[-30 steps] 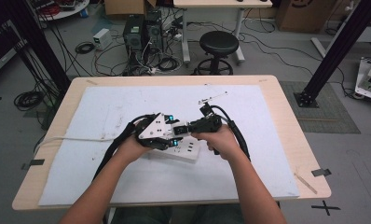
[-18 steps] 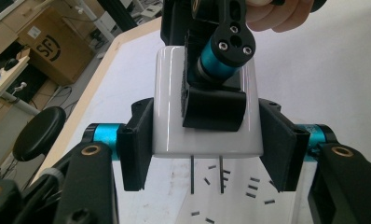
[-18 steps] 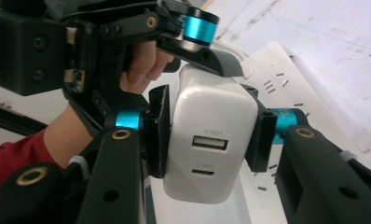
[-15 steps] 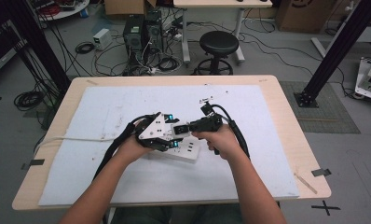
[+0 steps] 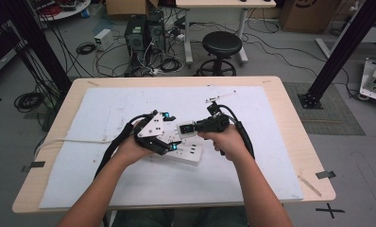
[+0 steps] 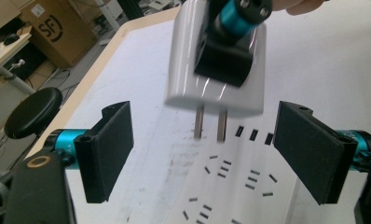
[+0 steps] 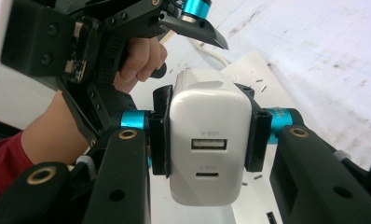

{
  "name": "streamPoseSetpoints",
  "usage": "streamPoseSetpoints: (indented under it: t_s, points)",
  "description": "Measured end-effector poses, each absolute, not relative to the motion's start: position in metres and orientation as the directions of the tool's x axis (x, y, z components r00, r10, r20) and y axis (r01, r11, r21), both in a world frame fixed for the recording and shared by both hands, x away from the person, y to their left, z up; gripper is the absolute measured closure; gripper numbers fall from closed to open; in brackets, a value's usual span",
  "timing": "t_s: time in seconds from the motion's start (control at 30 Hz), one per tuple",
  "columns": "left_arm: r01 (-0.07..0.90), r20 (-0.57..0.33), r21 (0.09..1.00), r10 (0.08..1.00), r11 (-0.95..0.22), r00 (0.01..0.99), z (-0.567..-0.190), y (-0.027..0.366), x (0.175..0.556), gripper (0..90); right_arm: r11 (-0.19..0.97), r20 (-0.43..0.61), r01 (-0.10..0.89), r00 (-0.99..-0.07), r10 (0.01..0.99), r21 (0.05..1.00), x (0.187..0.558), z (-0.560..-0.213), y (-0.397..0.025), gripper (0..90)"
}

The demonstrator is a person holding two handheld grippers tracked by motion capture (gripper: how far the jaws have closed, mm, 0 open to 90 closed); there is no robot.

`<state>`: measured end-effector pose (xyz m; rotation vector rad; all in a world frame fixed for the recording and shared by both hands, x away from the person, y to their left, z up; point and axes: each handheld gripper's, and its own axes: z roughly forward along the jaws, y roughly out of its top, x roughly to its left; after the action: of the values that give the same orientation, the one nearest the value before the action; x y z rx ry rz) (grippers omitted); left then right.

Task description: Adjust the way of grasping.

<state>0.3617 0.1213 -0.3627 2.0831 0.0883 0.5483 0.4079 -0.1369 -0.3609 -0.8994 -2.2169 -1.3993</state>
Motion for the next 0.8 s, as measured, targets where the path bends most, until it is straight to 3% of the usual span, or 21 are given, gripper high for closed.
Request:
streamPoseSetpoints:
  t_s: [0.5, 0.53, 0.8]
  points:
    - [-0.018, 0.259, 0.825, 0.350, -0.565, 0.900, -0.349, 0.154, 0.367, 18.7, 0.288, 0.544, 0.642, -0.760, 0.354, 0.710, 0.404, -0.342, -0.157, 63.1]
    - [0.033, 0.237, 0.808, 0.376, -0.588, 0.896, -0.341, 0.169, 0.369, 18.7, 0.288, 0.544, 0.642, -0.760, 0.354, 0.710, 0.404, -0.342, -0.157, 63.1]
    - [0.134, 0.195, 0.768, 0.428, -0.627, 0.883, -0.328, 0.191, 0.377, 18.6, 0.316, 0.482, 0.609, -0.782, 0.395, 0.728, 0.399, -0.328, -0.169, 63.1]
